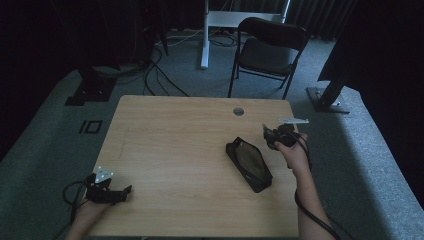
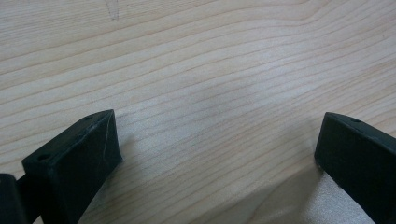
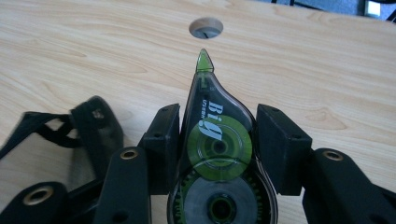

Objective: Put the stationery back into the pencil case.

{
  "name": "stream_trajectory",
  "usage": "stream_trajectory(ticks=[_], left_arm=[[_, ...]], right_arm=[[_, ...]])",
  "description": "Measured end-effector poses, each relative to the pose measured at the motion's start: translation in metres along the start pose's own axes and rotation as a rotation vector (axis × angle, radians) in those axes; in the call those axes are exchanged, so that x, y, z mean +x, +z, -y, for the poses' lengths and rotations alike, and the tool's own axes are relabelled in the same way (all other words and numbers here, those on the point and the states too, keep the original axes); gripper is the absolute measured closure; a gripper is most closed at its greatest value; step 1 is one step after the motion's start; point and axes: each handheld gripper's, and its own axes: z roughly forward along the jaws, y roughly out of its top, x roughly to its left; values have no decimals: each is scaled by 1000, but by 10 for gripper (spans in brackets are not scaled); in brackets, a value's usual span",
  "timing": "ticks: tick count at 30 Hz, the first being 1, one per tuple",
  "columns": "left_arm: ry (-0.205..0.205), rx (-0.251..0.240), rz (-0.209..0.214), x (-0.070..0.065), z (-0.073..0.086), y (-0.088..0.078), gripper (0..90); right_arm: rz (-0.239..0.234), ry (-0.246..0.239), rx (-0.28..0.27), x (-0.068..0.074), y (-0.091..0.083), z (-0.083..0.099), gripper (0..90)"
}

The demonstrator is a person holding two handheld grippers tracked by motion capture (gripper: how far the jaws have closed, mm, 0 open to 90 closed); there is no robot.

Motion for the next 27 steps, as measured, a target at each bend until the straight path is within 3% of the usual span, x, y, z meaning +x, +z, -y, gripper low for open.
stream_trajectory(ticks=[13, 20, 27], left_arm=[[0, 0, 0, 0, 0, 0, 1], [0, 0, 0, 0, 0, 0, 1], [0, 0, 0, 0, 0, 0, 0]], right_arm=[[-10, -34, -41, 22, -33, -8, 509], [-58, -50, -55, 42, -49, -7, 509], [-99, -58, -60, 55, -53, -3, 509]])
